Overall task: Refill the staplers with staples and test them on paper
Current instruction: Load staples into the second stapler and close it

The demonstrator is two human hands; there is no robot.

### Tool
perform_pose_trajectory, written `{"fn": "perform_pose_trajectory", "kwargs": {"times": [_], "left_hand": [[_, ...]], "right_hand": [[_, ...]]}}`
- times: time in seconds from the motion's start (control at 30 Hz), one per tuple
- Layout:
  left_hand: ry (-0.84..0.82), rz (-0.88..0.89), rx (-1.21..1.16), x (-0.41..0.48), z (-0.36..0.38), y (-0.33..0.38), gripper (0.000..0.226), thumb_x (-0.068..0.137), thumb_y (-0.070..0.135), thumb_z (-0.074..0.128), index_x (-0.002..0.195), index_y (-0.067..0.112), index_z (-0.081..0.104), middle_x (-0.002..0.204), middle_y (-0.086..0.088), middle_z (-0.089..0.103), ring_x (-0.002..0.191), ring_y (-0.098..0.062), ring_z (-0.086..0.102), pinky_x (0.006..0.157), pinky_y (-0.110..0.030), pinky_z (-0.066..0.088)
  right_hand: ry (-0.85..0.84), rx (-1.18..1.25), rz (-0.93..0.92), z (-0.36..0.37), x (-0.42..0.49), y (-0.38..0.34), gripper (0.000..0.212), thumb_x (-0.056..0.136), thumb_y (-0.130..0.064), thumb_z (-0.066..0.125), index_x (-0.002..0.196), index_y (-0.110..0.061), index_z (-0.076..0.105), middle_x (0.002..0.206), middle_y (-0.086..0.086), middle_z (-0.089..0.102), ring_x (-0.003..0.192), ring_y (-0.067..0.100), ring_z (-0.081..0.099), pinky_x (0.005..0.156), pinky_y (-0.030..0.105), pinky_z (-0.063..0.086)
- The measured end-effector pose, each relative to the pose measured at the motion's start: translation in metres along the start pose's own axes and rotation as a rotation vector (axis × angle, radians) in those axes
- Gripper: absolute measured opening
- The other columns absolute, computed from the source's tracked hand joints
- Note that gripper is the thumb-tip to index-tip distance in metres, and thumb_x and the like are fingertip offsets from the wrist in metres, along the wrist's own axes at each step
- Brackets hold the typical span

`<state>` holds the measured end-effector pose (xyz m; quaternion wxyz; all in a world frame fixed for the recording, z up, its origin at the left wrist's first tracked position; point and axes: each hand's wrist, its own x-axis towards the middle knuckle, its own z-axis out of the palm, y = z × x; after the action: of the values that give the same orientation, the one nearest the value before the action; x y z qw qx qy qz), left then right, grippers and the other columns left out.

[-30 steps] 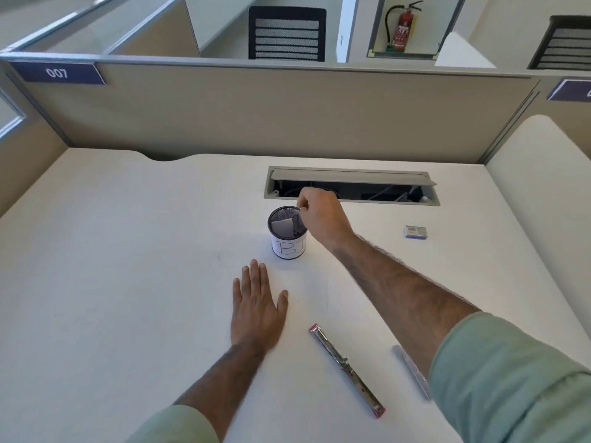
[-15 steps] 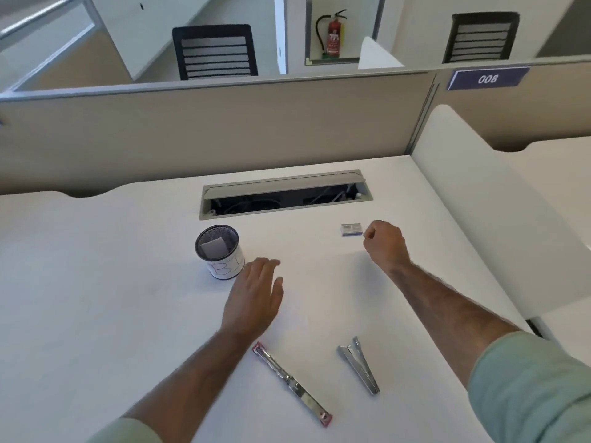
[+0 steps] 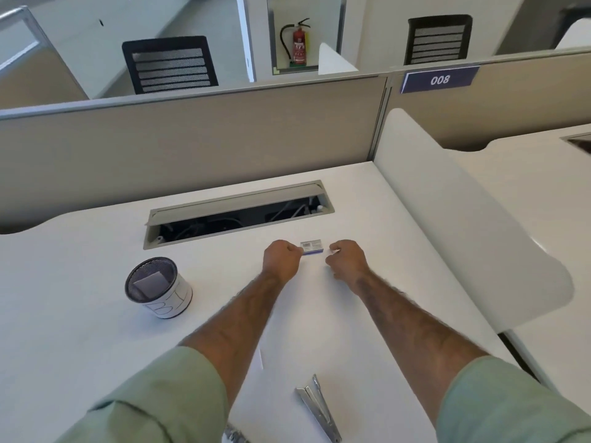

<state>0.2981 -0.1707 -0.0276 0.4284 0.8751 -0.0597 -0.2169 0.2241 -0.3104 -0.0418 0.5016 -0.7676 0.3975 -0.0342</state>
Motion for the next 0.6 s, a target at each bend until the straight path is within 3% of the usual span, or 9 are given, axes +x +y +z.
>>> {"fn": "perform_pose_trajectory", "kwargs": {"times": [0.07,0.17,0.3,0.43,0.53,0.6], "left_hand": [[0.006,-0.032,-0.028,0.004,0.007,0.003,0.027,0.098,0.024,0.064,0.096,0.000,0.077,0.106,-0.018,0.076,0.077,-0.031,0.065,0.074,-0.037,0.058],[0.037,-0.066,-0.080,0.008,0.013,0.008,0.026,0.099,0.023,0.064,0.102,0.001,0.077,0.109,-0.016,0.075,0.092,-0.034,0.071,0.083,-0.039,0.062],[0.065,-0.108,-0.164,0.008,0.017,0.011,0.023,0.098,0.021,0.065,0.105,0.002,0.077,0.108,-0.015,0.075,0.097,-0.034,0.070,0.088,-0.042,0.062],[0.098,-0.143,-0.253,-0.001,0.017,0.009,0.018,0.096,0.019,0.069,0.099,0.003,0.077,0.105,-0.014,0.075,0.099,-0.033,0.070,0.091,-0.044,0.061],[0.100,-0.160,-0.315,-0.011,0.011,0.009,0.015,0.094,0.021,0.074,0.094,0.006,0.073,0.099,-0.009,0.074,0.086,-0.029,0.072,0.087,-0.041,0.063],[0.094,-0.186,-0.420,-0.020,0.004,0.010,0.014,0.091,0.019,0.077,0.093,0.006,0.070,0.095,-0.009,0.075,0.075,-0.023,0.073,0.082,-0.038,0.064]], "right_hand": [[-0.007,0.013,0.002,0.001,0.004,0.001,0.040,0.085,-0.002,0.061,0.125,-0.006,0.062,0.131,0.014,0.062,0.118,0.033,0.061,0.100,0.045,0.054],[-0.032,-0.004,-0.032,0.002,0.008,0.000,0.044,0.087,-0.002,0.058,0.131,-0.005,0.061,0.136,0.013,0.059,0.115,0.027,0.060,0.100,0.042,0.050],[-0.049,-0.030,-0.070,0.003,0.001,-0.005,0.037,0.086,-0.002,0.057,0.121,-0.005,0.067,0.113,0.014,0.068,0.088,0.024,0.056,0.077,0.034,0.048],[-0.046,-0.006,-0.053,0.004,-0.014,-0.008,0.025,0.086,-0.004,0.058,0.109,-0.007,0.068,0.107,0.009,0.067,0.085,0.024,0.058,0.079,0.038,0.055],[-0.051,0.149,0.013,0.004,-0.033,-0.017,0.021,0.088,-0.004,0.058,0.108,-0.008,0.063,0.104,0.010,0.065,0.082,0.023,0.063,0.070,0.038,0.061],[-0.060,0.253,0.013,0.003,-0.047,-0.022,0.015,0.089,-0.001,0.058,0.103,-0.005,0.062,0.100,0.014,0.066,0.078,0.025,0.065,0.073,0.041,0.063]]}}
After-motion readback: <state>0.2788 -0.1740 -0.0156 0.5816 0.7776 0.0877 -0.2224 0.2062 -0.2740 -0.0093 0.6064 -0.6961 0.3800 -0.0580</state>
